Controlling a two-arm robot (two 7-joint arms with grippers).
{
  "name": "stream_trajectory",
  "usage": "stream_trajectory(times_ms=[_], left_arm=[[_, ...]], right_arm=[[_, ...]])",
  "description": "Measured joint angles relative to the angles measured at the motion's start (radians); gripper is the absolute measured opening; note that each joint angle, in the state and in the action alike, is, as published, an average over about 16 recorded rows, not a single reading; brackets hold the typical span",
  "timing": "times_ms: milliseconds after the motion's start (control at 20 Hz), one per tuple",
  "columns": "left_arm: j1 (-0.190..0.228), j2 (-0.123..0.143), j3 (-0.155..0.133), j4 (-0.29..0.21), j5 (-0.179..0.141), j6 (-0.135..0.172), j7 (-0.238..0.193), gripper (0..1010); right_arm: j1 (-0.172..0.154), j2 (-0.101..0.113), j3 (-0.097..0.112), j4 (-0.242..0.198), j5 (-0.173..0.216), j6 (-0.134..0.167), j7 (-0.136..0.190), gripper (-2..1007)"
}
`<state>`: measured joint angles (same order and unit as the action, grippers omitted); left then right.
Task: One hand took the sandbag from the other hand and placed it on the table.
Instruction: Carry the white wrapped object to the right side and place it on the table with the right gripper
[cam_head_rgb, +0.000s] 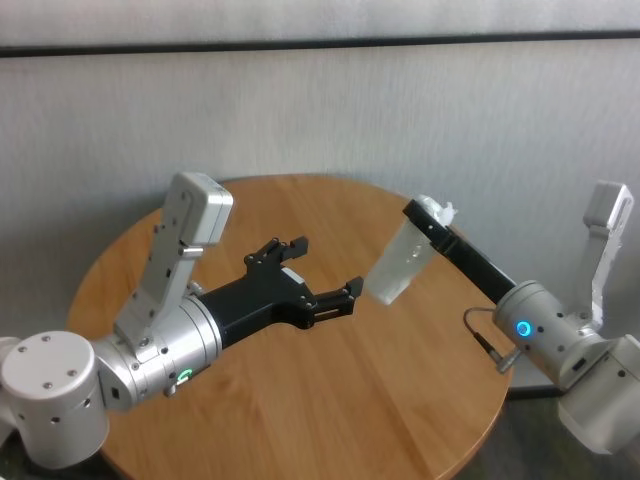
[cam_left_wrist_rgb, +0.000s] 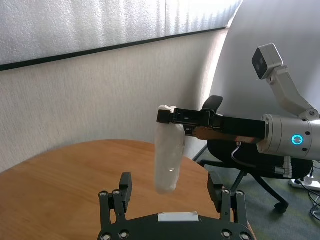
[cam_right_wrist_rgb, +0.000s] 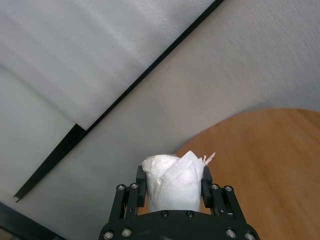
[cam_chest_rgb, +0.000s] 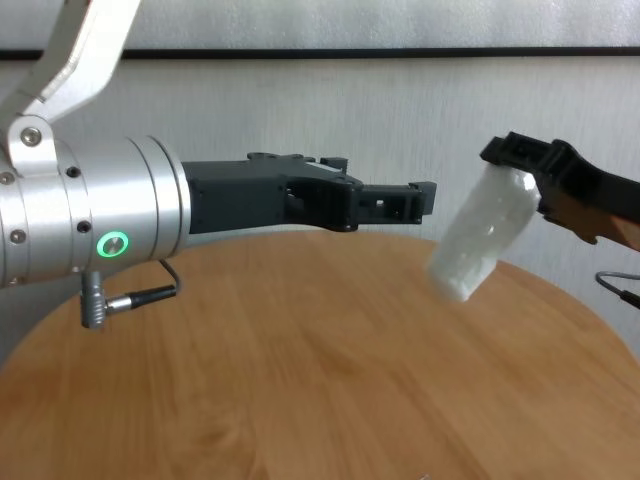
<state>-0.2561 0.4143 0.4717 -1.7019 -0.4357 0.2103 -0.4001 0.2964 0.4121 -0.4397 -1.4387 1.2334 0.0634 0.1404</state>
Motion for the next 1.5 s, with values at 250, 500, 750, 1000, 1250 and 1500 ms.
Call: stream_trajectory(times_ms=[250, 500, 750, 1000, 1250, 1500], left_arm=[[0.0, 0.0, 0.0, 0.0, 0.0, 0.0, 0.0, 1000], [0.0, 0.0, 0.0, 0.0, 0.0, 0.0, 0.0, 1000], [0.0, 0.0, 0.0, 0.0, 0.0, 0.0, 0.0, 1000], [0.0, 0.0, 0.0, 0.0, 0.0, 0.0, 0.0, 1000], [0.0, 0.0, 0.0, 0.0, 0.0, 0.0, 0.0, 1000], [0.0, 0.0, 0.0, 0.0, 0.0, 0.0, 0.0, 1000]], right_arm=[[0.002, -0.001, 0.012, 0.009, -0.021, 0.004, -0.023, 619], [0.002, -0.001, 0.021, 0.016, -0.044, 0.009, -0.042, 619], [0.002, 0.001, 0.027, 0.023, -0.07, 0.018, -0.062, 619], [0.002, 0.007, 0.031, 0.032, -0.097, 0.032, -0.087, 619], [0.005, 0.014, 0.035, 0.042, -0.123, 0.051, -0.11, 619], [0.01, 0.021, 0.039, 0.054, -0.145, 0.073, -0.13, 619]])
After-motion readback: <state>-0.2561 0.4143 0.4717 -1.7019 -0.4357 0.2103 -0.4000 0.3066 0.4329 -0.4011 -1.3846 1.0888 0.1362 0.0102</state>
